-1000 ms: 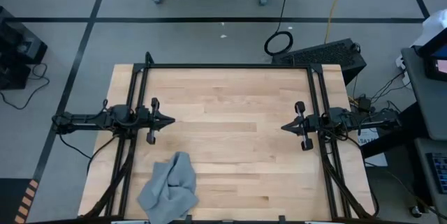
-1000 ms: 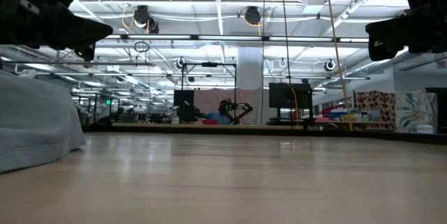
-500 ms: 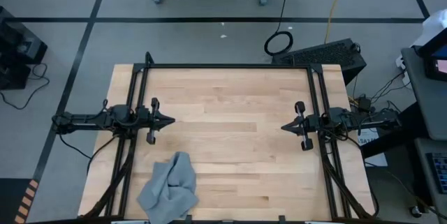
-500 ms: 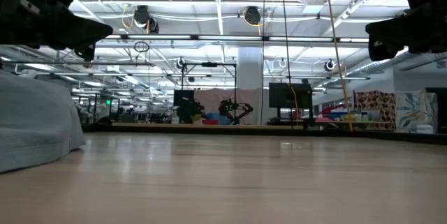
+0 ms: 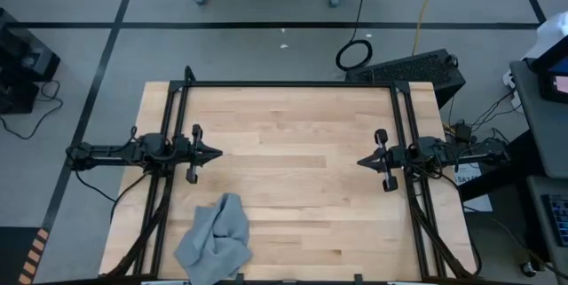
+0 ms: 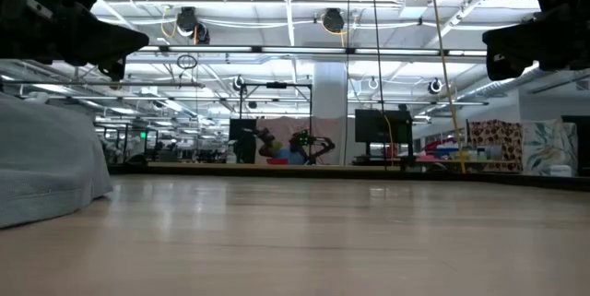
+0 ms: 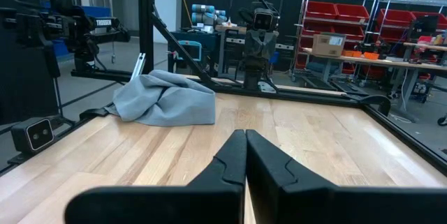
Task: Roll towel
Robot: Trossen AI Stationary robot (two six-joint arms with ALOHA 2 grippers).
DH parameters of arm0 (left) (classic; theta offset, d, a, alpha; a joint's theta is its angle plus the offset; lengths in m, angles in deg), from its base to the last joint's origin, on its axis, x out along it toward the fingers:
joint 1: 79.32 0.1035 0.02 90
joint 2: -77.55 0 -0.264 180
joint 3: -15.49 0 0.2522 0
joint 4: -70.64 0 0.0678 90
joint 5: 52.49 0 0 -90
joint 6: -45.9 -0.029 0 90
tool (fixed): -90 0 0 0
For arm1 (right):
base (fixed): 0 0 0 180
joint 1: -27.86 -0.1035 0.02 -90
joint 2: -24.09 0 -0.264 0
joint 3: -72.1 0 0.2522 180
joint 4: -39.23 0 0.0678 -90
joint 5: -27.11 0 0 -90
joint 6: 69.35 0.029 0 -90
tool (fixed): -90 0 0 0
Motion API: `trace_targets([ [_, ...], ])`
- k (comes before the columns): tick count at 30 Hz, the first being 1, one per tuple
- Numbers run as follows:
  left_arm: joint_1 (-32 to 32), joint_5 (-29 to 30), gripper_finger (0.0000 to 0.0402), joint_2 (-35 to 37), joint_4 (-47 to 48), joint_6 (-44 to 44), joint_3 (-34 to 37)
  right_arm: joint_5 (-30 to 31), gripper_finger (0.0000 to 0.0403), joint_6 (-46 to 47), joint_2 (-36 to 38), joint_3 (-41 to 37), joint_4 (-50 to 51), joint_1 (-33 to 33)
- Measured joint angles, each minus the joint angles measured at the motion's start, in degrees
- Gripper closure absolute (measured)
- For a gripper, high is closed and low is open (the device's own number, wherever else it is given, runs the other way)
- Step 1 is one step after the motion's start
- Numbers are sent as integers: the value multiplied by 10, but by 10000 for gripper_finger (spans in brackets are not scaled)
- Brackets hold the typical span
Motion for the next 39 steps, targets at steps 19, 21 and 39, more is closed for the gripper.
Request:
trace_targets([
  [19, 0, 0, 375, 0, 0, 0, 0, 0, 403, 0, 0, 0, -1, 0],
  [21, 0, 0, 375, 0, 0, 0, 0, 0, 403, 0, 0, 0, -1, 0],
  [39, 0, 22, 382, -10, -51, 30, -75, 0, 403, 1, 0, 0, -15, 0],
])
